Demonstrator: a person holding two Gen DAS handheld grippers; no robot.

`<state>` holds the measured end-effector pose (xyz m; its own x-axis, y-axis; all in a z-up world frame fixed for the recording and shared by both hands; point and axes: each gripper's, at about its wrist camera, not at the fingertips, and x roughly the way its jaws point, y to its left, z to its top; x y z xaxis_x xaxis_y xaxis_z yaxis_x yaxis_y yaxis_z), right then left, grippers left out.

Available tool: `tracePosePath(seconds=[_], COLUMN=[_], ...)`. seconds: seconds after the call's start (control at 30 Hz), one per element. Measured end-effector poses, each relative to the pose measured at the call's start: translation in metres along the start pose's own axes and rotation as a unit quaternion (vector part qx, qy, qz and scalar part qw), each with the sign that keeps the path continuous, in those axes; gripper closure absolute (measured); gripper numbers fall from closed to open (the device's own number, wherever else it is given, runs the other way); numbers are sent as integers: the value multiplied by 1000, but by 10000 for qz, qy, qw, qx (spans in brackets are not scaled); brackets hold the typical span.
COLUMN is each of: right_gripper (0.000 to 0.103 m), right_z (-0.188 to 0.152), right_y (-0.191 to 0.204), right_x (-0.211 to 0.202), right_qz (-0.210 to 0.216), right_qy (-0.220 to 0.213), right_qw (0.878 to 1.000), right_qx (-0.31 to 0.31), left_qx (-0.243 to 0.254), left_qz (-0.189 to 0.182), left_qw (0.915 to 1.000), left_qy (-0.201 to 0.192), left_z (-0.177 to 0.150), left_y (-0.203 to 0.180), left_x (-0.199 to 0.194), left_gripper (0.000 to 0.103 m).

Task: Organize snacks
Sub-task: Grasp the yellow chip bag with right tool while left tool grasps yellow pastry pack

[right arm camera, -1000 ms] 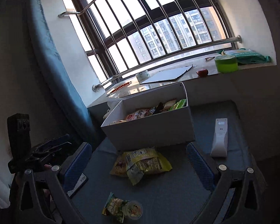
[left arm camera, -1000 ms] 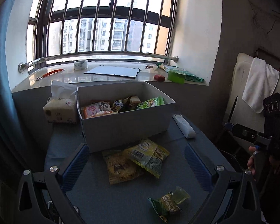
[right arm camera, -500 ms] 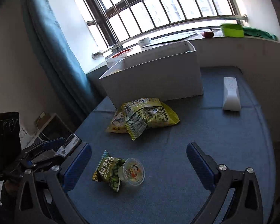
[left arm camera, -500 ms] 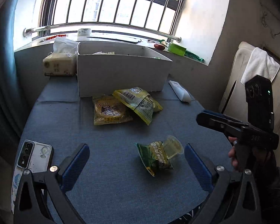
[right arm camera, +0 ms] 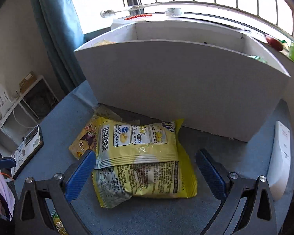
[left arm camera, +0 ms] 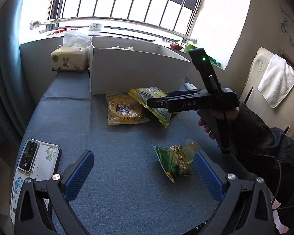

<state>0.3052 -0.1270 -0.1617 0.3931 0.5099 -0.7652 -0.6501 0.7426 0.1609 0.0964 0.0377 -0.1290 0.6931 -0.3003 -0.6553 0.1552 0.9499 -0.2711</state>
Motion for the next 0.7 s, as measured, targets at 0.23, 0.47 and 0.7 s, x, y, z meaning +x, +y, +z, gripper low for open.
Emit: tracePosePath(seconds=[0.23, 0.47, 0.7], right_gripper=[31, 40, 40], right_z=[-7, -32, -71], right_y=[-10, -9, -7], right_x=[11, -34, -119], right_qz=[404, 244, -29], right_qy=[190, -368, -1305], right_qw=[9987, 9974, 9851], right_qx=[261, 573, 1124], left_qx=[-28, 126, 149], left_qz=[-2, 101, 524], left_qw=[10000, 9996, 9966], left_qy=[79, 249, 622], left_z=[-1, 15, 55], left_y=[2, 0, 2], left_x=[8, 32, 95], left_gripper=[0, 0, 0])
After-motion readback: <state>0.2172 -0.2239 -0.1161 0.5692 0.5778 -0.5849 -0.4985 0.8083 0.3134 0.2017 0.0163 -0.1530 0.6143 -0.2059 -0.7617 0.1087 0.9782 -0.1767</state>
